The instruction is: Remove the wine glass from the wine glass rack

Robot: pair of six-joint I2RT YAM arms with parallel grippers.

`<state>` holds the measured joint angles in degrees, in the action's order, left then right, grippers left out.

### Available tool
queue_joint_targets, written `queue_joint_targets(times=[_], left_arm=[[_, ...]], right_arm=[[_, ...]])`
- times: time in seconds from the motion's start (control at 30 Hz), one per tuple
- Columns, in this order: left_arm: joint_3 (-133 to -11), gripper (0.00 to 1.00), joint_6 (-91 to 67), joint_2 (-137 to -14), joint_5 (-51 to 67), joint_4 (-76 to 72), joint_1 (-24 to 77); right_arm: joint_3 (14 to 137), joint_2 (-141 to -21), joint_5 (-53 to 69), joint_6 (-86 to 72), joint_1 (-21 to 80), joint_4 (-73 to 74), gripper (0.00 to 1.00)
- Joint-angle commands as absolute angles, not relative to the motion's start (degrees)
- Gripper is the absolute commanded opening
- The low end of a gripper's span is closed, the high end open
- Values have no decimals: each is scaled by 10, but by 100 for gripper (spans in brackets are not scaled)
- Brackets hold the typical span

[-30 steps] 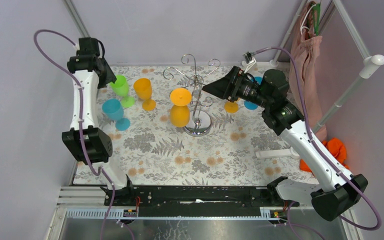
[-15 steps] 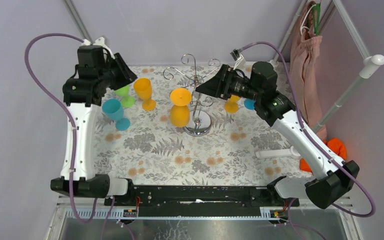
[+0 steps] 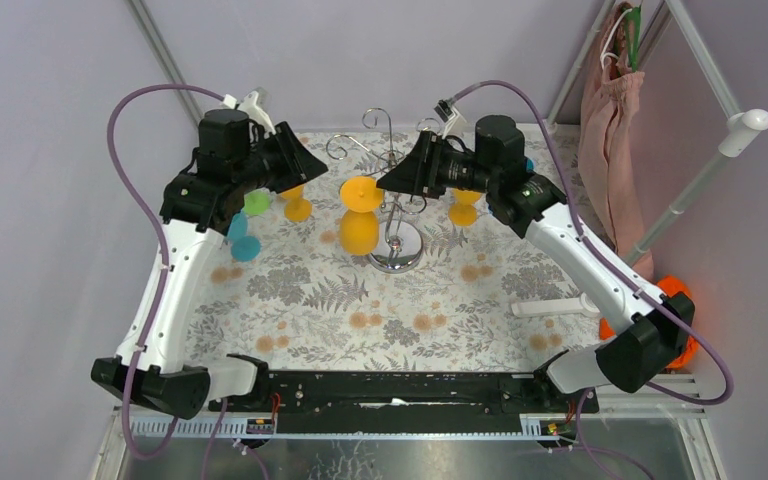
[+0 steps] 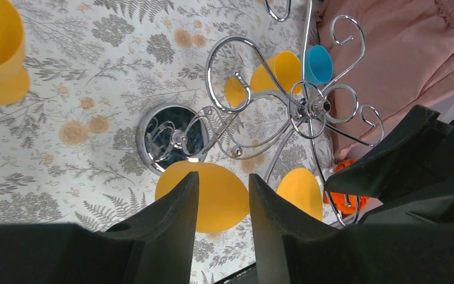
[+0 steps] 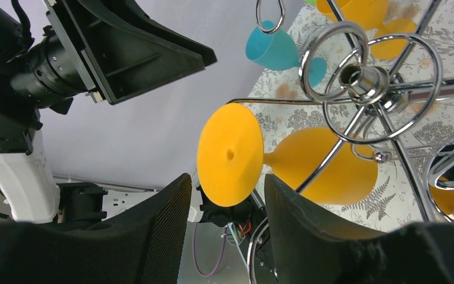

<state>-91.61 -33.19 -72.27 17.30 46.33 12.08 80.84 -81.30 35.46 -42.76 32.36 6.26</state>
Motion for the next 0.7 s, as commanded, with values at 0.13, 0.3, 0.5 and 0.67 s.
queue_joint_targets(times=[0.13, 0.3, 0.5, 0.67], left_arm=[[-904, 43, -350, -730, 177, 403, 152], [-902, 43, -349, -728, 174, 401, 159], [-890, 43, -349, -721, 178, 395, 160], [-883, 43, -347, -719, 181, 393, 162]], right_arm=[[836, -842, 368, -416, 345, 78, 54], [858, -857, 352, -399, 353, 111, 54], [917, -872, 299, -349, 355, 199, 54], [939, -882, 284, -338, 355, 233, 51]])
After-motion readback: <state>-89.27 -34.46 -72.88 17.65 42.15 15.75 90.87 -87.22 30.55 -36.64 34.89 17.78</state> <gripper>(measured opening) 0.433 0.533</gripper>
